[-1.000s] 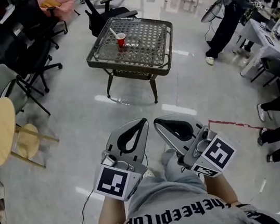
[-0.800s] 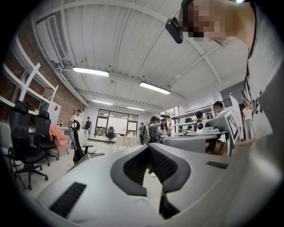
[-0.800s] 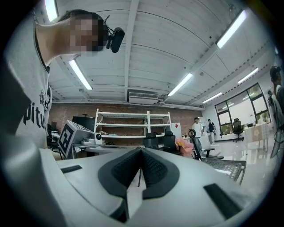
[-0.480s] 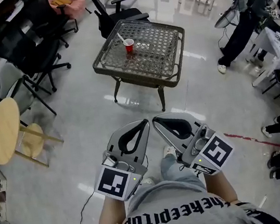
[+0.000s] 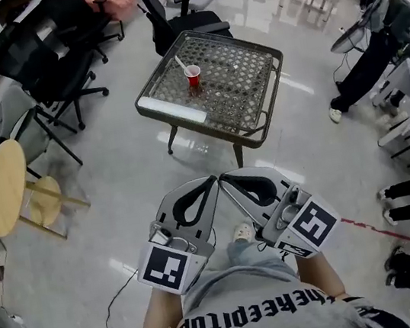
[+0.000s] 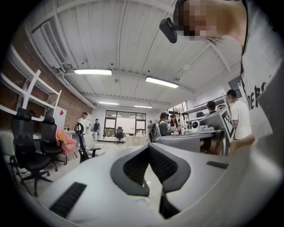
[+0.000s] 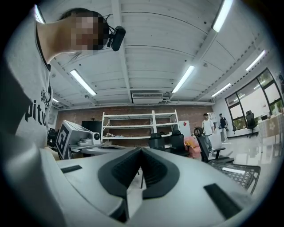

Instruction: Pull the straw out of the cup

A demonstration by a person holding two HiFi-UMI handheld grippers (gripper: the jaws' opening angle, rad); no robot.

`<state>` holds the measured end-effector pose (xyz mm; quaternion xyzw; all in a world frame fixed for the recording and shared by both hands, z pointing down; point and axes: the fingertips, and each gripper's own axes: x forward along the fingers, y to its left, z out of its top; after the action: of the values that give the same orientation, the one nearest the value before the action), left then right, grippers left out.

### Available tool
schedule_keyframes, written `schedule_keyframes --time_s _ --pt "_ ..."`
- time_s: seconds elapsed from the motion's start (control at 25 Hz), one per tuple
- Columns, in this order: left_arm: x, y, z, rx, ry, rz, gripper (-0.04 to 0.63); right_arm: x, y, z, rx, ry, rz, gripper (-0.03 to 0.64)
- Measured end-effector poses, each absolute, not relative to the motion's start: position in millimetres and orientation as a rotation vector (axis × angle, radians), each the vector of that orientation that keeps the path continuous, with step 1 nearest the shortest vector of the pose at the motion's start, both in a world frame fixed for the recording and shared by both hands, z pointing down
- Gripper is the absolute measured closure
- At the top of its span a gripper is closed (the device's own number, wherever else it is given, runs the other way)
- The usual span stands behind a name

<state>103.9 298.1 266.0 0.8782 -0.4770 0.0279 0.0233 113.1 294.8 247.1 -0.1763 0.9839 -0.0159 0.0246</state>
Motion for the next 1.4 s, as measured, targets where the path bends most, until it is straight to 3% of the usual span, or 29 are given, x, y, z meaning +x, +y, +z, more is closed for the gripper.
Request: schedule_keyframes --time_s 0.6,0.84,1.4 --pt "132 197 252 2.66 -1.675 -0.073 0.569 151 200 254 -0.373 3.065 -0.051 0.609" --pt "129 182 262 2.62 -1.727 -0.001 0.569 147 183 264 -0.304 3.041 -0.11 0.609" --pt "101 127 272 2.677 -1.549 0.04 0.569 122 127 265 -0.51 3.025 -0.128 0.609"
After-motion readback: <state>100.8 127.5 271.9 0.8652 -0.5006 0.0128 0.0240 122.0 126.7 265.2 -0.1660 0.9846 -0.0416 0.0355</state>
